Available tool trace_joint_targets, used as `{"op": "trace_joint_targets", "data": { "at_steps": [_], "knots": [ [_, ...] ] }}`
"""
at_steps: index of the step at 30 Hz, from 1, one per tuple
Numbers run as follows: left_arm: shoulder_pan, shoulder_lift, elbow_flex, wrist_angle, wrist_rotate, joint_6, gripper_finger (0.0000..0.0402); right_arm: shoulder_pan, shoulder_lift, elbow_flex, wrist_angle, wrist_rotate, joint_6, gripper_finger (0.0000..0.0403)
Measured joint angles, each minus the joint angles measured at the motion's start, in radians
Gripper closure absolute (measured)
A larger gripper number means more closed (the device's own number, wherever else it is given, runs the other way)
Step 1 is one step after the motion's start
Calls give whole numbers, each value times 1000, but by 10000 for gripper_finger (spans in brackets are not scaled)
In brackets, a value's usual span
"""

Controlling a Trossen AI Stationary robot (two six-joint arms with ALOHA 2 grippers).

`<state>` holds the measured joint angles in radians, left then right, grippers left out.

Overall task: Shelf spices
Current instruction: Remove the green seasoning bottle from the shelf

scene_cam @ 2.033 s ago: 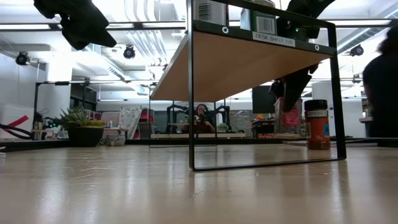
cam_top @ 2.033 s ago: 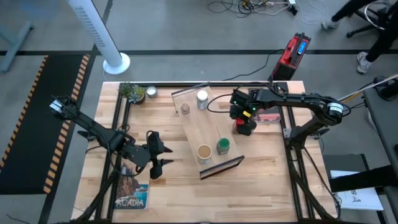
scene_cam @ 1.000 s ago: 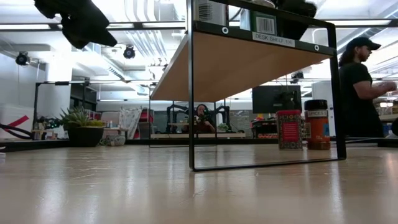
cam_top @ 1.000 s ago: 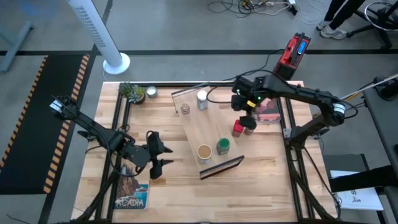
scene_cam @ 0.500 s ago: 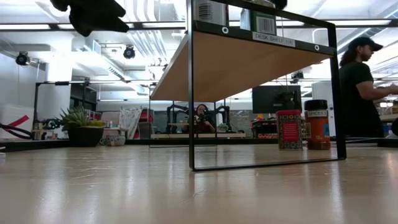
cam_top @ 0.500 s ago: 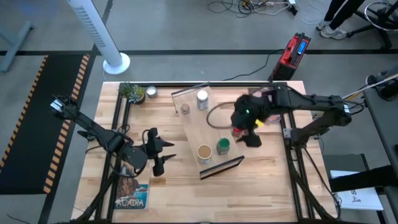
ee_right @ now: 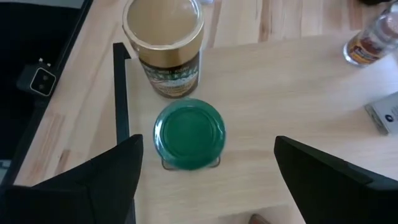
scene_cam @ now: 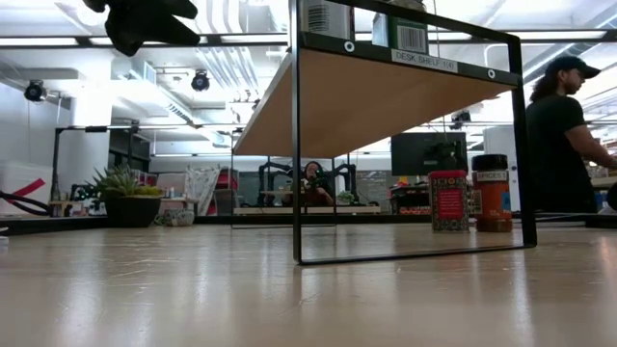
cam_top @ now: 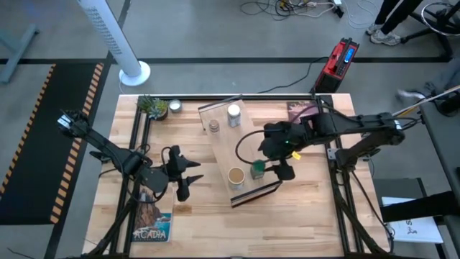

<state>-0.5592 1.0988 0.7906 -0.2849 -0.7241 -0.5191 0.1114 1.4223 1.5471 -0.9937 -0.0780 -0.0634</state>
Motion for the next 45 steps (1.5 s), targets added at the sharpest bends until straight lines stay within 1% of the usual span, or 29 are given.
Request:
{"op": "trace_joint_targets", "data": {
  "at_steps": [7, 11, 24, 26, 29, 39, 45],
  "knots": [
    [0, -1, 0, -16, 8, -65, 209, 13, 54, 0, 7, -12, 4, 64],
    [0, -1, 0, -18, 9, -67, 209, 21, 89, 0, 11, -33, 15, 64],
    [0, -1, 0, -19, 35, -75, 209, 22, 183, 0, 0, -33, 12, 67],
    [0, -1, 0, -21, 37, -78, 209, 21, 184, -1, -3, -33, 11, 77],
    [0, -1, 0, -22, 54, -78, 209, 20, 187, -1, -2, -27, 11, 103],
    [0, -1, 0, -22, 61, -78, 209, 19, 187, -3, -8, -27, 11, 222],
    [0, -1, 0, -22, 61, -78, 209, 19, 166, -3, -58, -26, 2, 224]
  ]
}}
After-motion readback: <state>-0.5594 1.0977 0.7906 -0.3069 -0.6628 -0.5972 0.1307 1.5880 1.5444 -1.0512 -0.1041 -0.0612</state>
